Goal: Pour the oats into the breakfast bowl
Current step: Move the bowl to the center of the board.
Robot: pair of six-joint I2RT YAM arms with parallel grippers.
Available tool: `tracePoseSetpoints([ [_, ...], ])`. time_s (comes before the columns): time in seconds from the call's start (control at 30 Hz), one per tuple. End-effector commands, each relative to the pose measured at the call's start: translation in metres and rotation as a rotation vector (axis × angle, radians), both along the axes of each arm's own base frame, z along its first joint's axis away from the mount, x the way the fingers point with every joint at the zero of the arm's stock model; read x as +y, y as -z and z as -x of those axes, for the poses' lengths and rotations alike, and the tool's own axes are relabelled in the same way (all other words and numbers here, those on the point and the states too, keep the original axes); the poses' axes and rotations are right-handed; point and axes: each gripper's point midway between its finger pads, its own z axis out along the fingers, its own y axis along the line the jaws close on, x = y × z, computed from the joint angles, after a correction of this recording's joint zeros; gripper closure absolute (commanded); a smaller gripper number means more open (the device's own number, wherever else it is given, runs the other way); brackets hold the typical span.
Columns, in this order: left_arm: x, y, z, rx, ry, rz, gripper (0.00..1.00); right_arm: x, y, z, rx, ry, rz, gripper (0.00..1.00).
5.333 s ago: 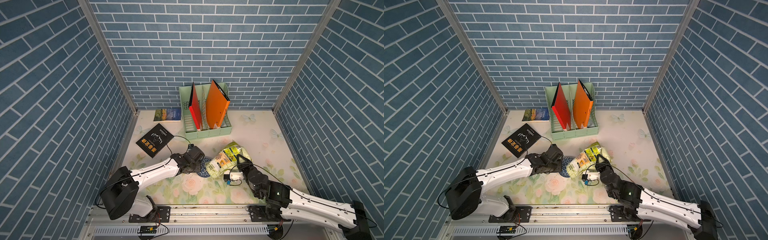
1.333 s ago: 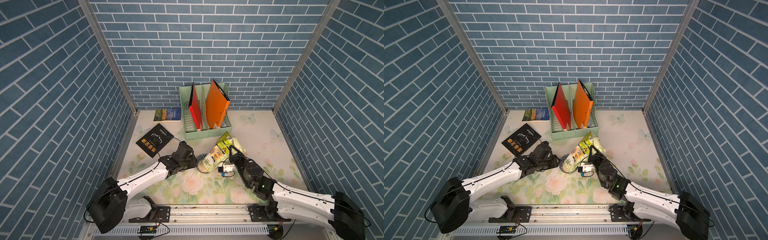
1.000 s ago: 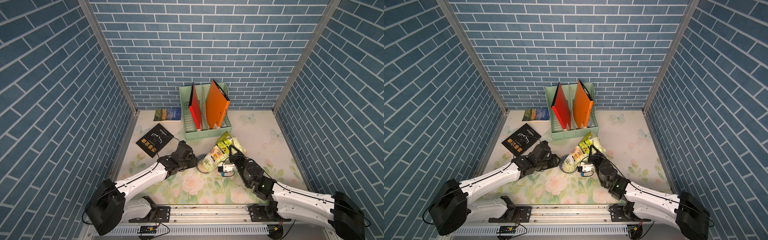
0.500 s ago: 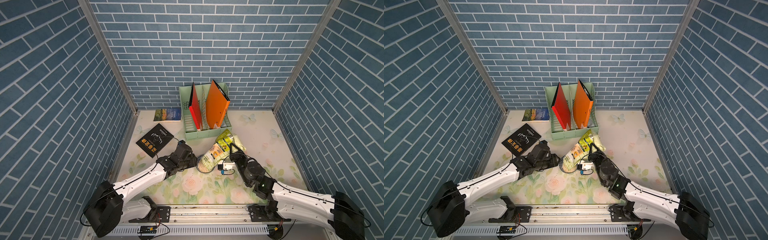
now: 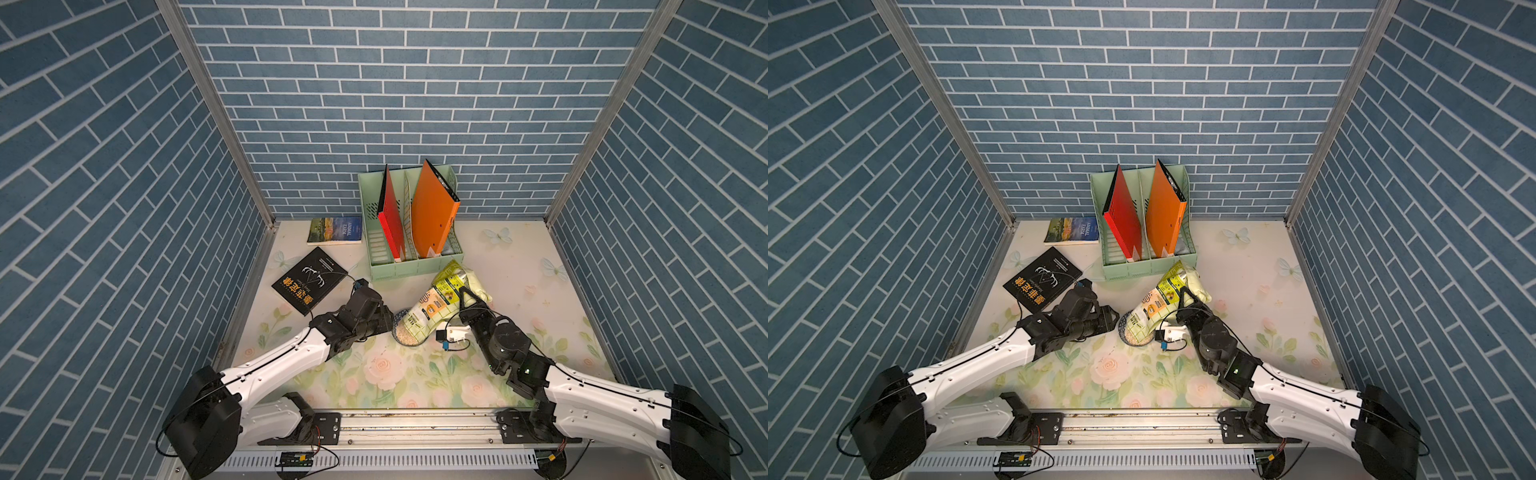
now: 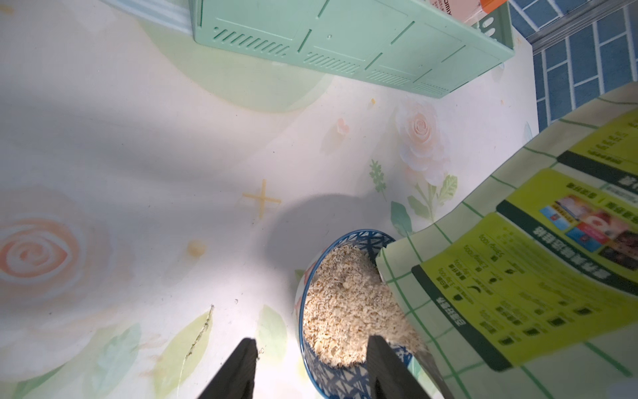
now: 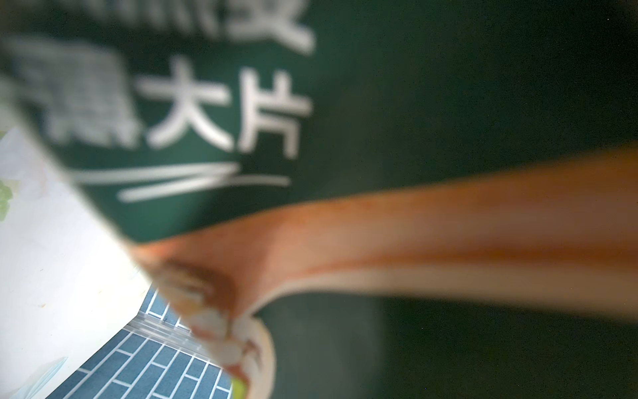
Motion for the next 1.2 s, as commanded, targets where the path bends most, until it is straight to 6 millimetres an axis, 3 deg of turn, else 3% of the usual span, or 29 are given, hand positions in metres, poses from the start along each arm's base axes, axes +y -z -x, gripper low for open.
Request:
tracePoseSetpoints([
  [0.0,0.007,0.004,0.000,0.003,-0.025,-0.010,0.43,-0.003,-0.055,0.003,-0.108,-0.004,-0.143,1.00],
  [0.07,0.008,0.004,0.000,0.000,-0.030,-0.010,0.42,-0.006,-0.072,0.006,-0.148,-0.011,-0.220,1.00],
  [0.13,0.008,0.004,0.000,0.000,-0.031,-0.007,0.42,-0.002,-0.050,0.003,-0.096,-0.004,-0.129,1.00],
  [0.17,0.008,0.003,0.000,-0.001,-0.031,-0.006,0.42,-0.001,-0.051,0.003,-0.100,-0.007,-0.133,1.00],
  [0.23,0.007,0.002,-0.001,-0.001,-0.032,-0.006,0.42,-0.002,-0.071,0.004,-0.150,-0.011,-0.199,1.00],
  [0.27,0.008,0.003,-0.001,0.001,-0.032,-0.008,0.42,0.000,-0.072,0.005,-0.147,-0.018,-0.200,1.00],
  [0.33,0.007,0.002,-0.001,-0.002,-0.031,-0.006,0.41,0.005,-0.051,0.002,-0.099,-0.020,-0.118,1.00],
  [0.43,0.008,0.003,-0.001,-0.001,-0.034,-0.005,0.41,0.002,-0.070,0.005,-0.150,-0.027,-0.210,1.00],
  [0.5,0.007,0.003,-0.001,0.000,-0.033,0.001,0.41,0.006,-0.054,0.002,-0.107,-0.024,-0.137,1.00],
  [0.6,0.007,0.004,0.000,0.002,-0.030,-0.001,0.41,0.003,-0.076,0.004,-0.159,-0.019,-0.217,1.00],
  [0.67,0.006,0.005,0.000,0.005,-0.028,0.001,0.41,0.009,-0.057,0.001,-0.112,-0.024,-0.144,1.00],
  [0.8,0.006,0.005,-0.001,0.004,-0.026,-0.002,0.41,0.004,-0.084,0.002,-0.171,-0.020,-0.244,1.00],
  [0.87,0.005,0.003,-0.001,0.000,-0.025,0.002,0.41,0.008,-0.061,-0.001,-0.123,-0.016,-0.146,1.00],
  [0.97,0.005,0.003,-0.001,-0.002,-0.026,-0.001,0.41,0.002,-0.086,0.003,-0.180,-0.020,-0.257,1.00],
  [1.0,0.005,0.003,-0.001,0.000,-0.027,0.001,0.41,0.004,-0.084,0.003,-0.167,-0.024,-0.253,1.00],
  [1.07,0.005,0.002,-0.001,-0.004,-0.024,0.007,0.41,0.008,-0.052,-0.002,-0.104,-0.010,-0.115,1.00],
  [1.17,0.006,0.003,-0.001,-0.003,-0.027,0.004,0.41,0.005,-0.071,0.000,-0.154,-0.009,-0.199,1.00],
])
